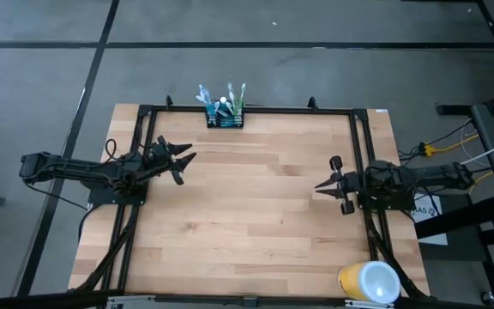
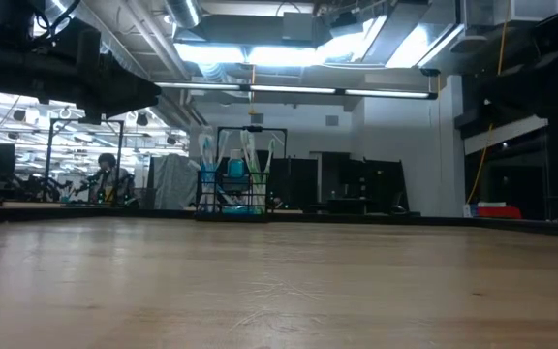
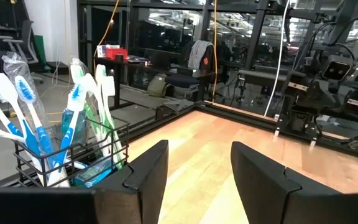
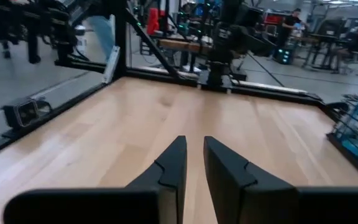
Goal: Pick & Place toothbrushing station
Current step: Return to Home Position
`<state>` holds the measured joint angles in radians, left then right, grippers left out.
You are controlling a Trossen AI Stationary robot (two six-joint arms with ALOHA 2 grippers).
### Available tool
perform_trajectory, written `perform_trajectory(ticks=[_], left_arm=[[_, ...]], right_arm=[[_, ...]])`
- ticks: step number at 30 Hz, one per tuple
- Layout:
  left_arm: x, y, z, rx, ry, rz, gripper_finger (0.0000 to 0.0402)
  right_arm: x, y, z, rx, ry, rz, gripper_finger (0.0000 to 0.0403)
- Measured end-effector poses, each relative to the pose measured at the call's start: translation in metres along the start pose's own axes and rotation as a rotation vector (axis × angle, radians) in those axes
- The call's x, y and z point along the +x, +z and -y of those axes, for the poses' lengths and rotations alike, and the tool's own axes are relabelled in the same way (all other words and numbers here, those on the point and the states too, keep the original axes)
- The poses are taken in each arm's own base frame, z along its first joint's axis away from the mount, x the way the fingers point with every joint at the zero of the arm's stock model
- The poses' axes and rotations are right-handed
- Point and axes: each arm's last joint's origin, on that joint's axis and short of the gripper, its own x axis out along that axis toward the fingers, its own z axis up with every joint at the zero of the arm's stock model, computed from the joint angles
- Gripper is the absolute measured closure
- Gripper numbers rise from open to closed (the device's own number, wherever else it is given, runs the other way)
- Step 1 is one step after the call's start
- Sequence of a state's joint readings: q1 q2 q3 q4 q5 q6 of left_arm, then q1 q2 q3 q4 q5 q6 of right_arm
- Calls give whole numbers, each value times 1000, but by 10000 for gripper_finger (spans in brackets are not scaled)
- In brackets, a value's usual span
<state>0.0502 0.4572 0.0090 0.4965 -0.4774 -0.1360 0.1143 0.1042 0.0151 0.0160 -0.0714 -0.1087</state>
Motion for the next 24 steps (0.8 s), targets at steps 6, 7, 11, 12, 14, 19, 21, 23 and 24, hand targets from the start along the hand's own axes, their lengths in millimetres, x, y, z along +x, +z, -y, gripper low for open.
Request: perform_trajectory(ticks=[6, 7, 11, 12, 14, 19, 21, 23, 24], left_arm=[[0, 0, 0, 0, 0, 0, 231], [0, 0, 0, 0, 0, 0, 231], [0, 0, 0, 0, 0, 0, 231], [0, 0, 0, 0, 0, 0, 231], [0, 0, 0, 0, 0, 0, 231], [0, 0, 0, 0, 0, 0, 231], [0, 0, 0, 0, 0, 0, 231], [0, 0, 0, 0, 0, 0, 231], [0, 0, 0, 0, 0, 0, 231]], right_arm=[[-1, 1, 0, 37, -25, 9, 344], [-1, 1, 1, 54, -56, 9, 344], [2, -3, 3, 247, -129, -29, 344], [2, -3, 3, 290, -130, -31, 344], [3, -4, 3, 349, -132, -32, 344], [3, -4, 3, 364, -133, -34, 344], [3, -4, 3, 359, -133, -34, 344], [3, -4, 3, 360, -133, -34, 344], [3, -4, 3, 362, -133, -35, 344]])
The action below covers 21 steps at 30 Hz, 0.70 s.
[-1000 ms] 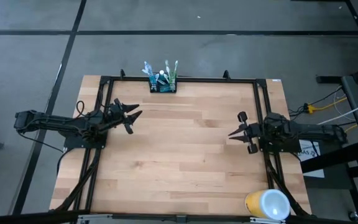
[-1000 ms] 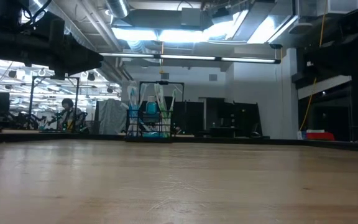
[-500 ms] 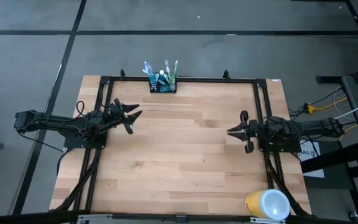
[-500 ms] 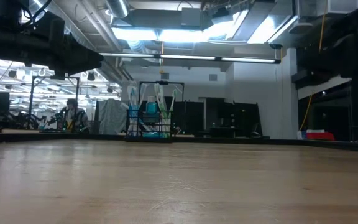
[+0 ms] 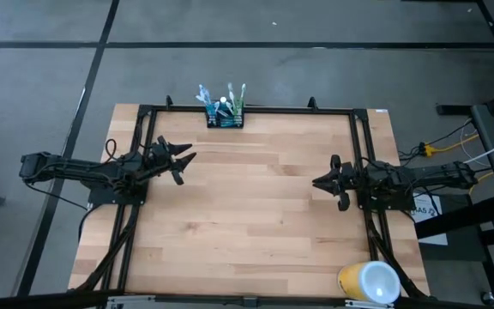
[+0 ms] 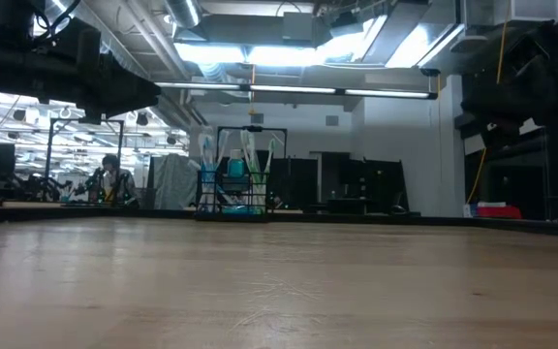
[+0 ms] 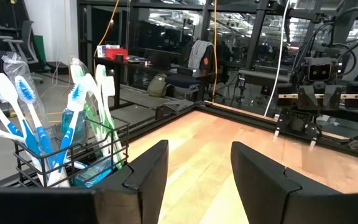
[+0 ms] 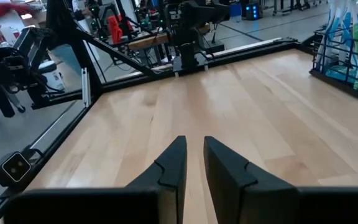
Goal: Pick & Place toothbrushing station
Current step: Return to Home Position
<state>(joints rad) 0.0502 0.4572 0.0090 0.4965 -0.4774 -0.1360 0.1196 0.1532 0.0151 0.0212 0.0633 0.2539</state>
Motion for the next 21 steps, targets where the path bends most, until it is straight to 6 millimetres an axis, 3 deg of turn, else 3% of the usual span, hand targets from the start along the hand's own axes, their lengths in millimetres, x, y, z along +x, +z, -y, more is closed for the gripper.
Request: perform_trajectory(ticks=[8, 14, 21], left_arm=[[-7, 5, -3, 3, -27, 22, 231], [-19, -16, -2, 7, -314, -229, 231], [-29, -6, 1, 251, -495, -56, 231]], right_arm=[[0, 0, 0, 0, 0, 0, 344], [0, 0, 0, 0, 0, -1, 344], [0, 0, 0, 0, 0, -1, 344]])
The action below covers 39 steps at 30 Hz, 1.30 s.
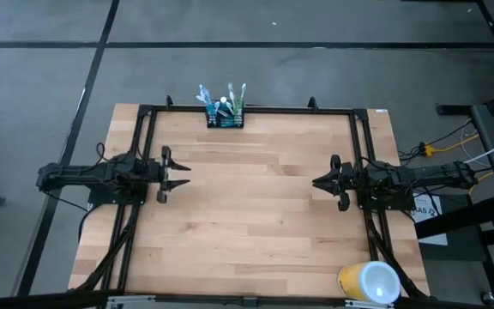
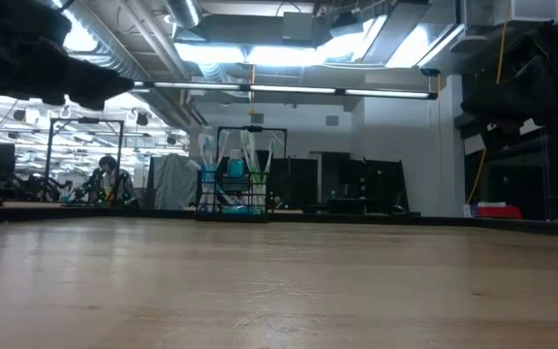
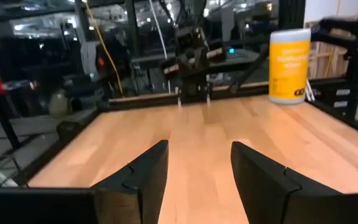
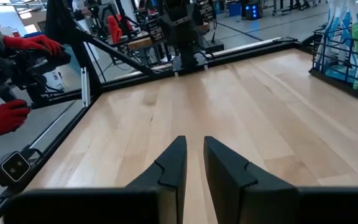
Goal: Pick & Place toothbrushing station
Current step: Return to Home Position
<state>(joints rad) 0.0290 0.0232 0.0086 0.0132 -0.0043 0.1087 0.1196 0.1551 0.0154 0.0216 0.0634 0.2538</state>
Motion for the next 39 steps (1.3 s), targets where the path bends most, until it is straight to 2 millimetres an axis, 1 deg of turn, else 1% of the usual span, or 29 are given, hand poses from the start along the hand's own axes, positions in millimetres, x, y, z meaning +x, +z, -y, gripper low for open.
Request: perform_trajectory(ticks=[5, 13, 39], left_arm=[[-1, 1, 0, -92, 2, 13, 231], [-1, 3, 0, -171, 2, 31, 231], [-1, 3, 0, -175, 3, 35, 231]], right_arm=[[0, 0, 0, 0, 0, 0, 344], [0, 0, 0, 0, 0, 0, 344], [0, 0, 0, 0, 0, 0, 344]])
